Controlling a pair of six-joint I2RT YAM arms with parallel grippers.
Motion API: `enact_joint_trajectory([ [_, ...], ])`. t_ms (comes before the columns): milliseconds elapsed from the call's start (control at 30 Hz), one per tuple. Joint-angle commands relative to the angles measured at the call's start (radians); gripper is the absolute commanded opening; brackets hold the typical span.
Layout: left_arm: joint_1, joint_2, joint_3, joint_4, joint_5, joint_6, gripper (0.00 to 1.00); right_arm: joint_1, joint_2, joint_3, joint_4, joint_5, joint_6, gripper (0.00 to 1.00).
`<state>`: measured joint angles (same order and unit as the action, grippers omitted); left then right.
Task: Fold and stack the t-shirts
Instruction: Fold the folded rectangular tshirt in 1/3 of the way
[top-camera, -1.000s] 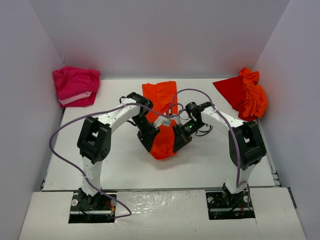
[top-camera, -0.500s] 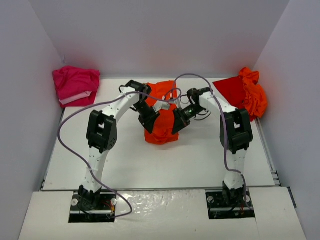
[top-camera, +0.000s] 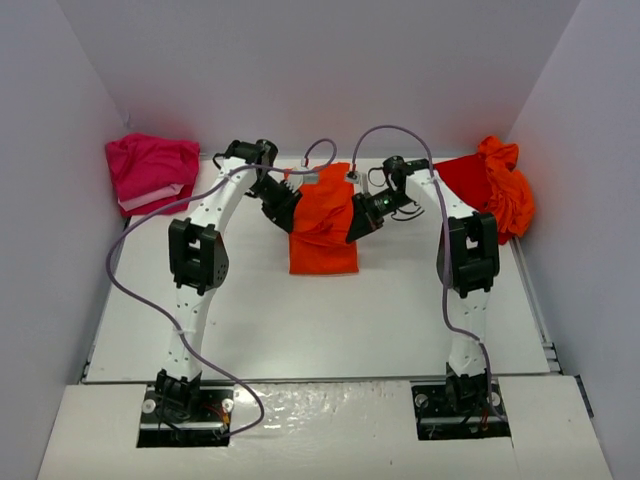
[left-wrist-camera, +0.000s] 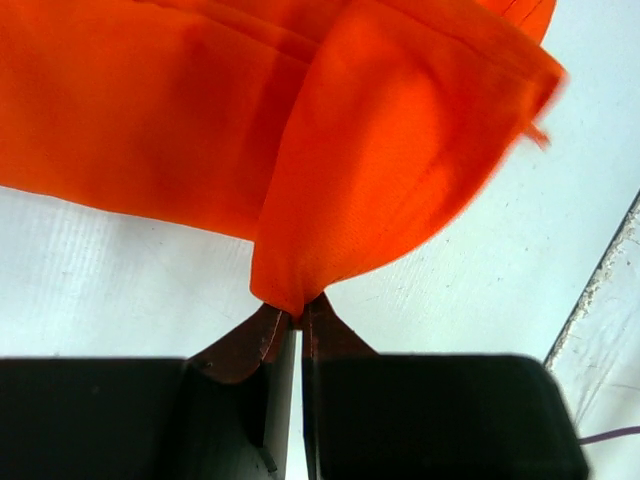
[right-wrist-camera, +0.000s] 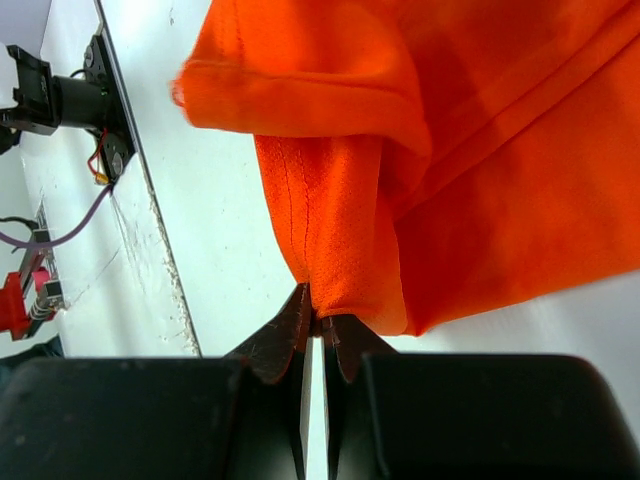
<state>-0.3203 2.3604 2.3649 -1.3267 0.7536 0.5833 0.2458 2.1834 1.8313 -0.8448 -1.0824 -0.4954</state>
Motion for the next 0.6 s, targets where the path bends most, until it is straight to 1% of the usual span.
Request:
enact_joint_trajectory([
  [0,0.003,0.048,0.159,-0.322,0.001,-0.017,0.00,-0.005,0.044,0.085,-0.036,-0.027,0.019,0.00],
  [100,0.003,0.104,0.253,-0.327,0.003,-0.031,0.00,-0.005,0.086,0.127,-0.036,-0.036,0.027,0.00],
  [200,0.001,0.139,0.293,-0.302,0.000,-0.043,0.00,-0.005,0.129,0.177,-0.034,-0.028,0.030,0.00],
  [233,0.002,0.143,0.297,-0.286,0.004,-0.045,0.11,-0.006,0.158,0.201,-0.031,-0.019,0.039,0.04],
  [267,0.003,0.144,0.298,-0.268,0.009,-0.051,0.18,-0.007,0.174,0.215,-0.029,-0.007,0.048,0.12],
  [300,0.004,0.140,0.293,-0.243,0.008,-0.063,0.27,-0.007,0.186,0.224,-0.027,0.014,0.054,0.23],
  [333,0.008,0.133,0.273,-0.195,0.004,-0.090,0.50,-0.008,0.205,0.248,-0.017,0.056,0.058,0.32],
  [367,0.016,0.115,0.232,-0.135,0.005,-0.136,0.67,-0.009,0.206,0.264,0.015,0.120,0.065,0.37],
  [400,0.029,0.086,0.191,-0.088,0.010,-0.185,0.72,-0.012,0.193,0.254,0.064,0.175,0.079,0.40],
  [433,0.042,0.057,0.162,-0.016,0.012,-0.228,0.78,-0.014,0.165,0.227,0.121,0.213,0.100,0.47],
  [467,0.051,0.043,0.166,0.008,0.016,-0.241,0.81,-0.017,0.137,0.213,0.156,0.235,0.102,0.50],
  [500,0.059,0.032,0.177,0.021,0.019,-0.248,0.83,-0.020,0.109,0.202,0.186,0.252,0.100,0.51],
  [567,0.070,0.006,0.198,0.031,-0.004,-0.266,0.84,-0.021,0.045,0.201,0.219,0.276,0.095,0.52],
])
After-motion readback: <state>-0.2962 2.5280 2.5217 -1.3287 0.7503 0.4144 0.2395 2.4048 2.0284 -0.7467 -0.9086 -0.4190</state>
